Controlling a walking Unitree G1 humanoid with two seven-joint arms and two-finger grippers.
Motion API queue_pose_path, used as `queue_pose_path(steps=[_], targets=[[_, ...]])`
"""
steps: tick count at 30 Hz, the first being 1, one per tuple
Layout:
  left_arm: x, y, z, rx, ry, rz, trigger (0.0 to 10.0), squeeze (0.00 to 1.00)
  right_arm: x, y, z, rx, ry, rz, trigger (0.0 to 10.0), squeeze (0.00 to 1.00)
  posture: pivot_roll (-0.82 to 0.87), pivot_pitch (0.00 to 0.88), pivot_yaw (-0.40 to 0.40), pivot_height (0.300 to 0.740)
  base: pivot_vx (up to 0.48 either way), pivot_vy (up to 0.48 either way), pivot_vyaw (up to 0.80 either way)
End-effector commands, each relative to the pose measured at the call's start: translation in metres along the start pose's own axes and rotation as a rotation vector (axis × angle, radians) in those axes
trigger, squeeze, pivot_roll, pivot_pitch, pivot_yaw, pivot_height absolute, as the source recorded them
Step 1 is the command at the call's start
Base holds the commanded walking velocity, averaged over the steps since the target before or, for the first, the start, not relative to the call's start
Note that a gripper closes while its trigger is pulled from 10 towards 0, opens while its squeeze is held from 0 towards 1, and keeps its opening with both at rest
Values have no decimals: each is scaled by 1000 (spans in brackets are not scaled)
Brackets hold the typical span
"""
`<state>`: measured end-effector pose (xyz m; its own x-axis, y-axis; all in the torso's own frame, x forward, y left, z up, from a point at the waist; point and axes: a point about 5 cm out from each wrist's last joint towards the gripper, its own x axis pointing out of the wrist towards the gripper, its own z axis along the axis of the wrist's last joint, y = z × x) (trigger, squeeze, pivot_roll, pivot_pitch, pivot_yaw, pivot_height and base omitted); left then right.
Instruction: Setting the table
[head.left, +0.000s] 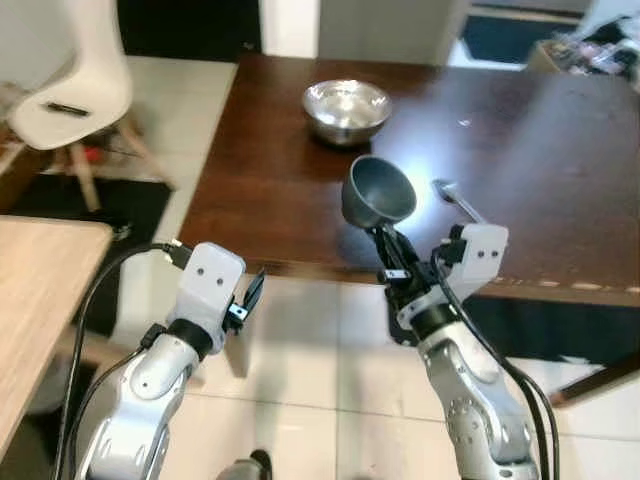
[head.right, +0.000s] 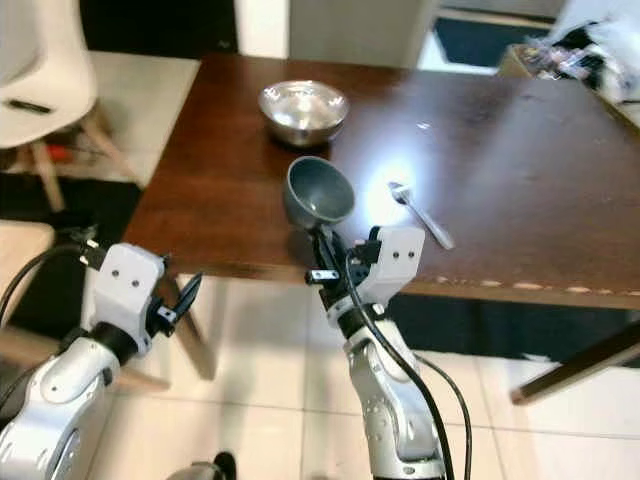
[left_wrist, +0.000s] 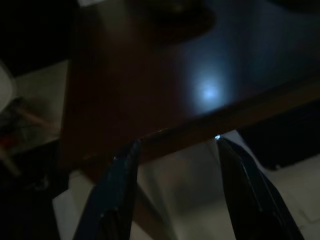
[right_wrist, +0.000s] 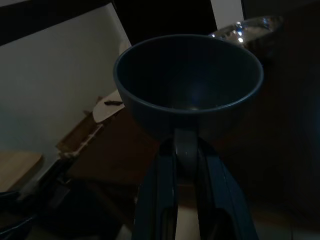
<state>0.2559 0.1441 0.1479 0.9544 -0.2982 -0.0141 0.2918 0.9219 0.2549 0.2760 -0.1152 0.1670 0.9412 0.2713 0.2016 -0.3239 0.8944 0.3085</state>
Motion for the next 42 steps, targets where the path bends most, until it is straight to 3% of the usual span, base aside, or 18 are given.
queue_pose_path(steps=[1,18,42], targets=[[0,-4,-1,-3,12,-19,10000,0,-3,-3,1,0,-3,-15,10000,0,-48,39,30,740,-341,0,0],[1,-5,-1,-2,12,-23,10000,0,-3,-4,0,8,-3,-18,10000,0,-48,40,32,740,-340,0,0],[2,-7,-1,-7,14,-36,10000,0,-2,-4,0,12,-8,-24,10000,0,-50,39,34,740,0,0,0]])
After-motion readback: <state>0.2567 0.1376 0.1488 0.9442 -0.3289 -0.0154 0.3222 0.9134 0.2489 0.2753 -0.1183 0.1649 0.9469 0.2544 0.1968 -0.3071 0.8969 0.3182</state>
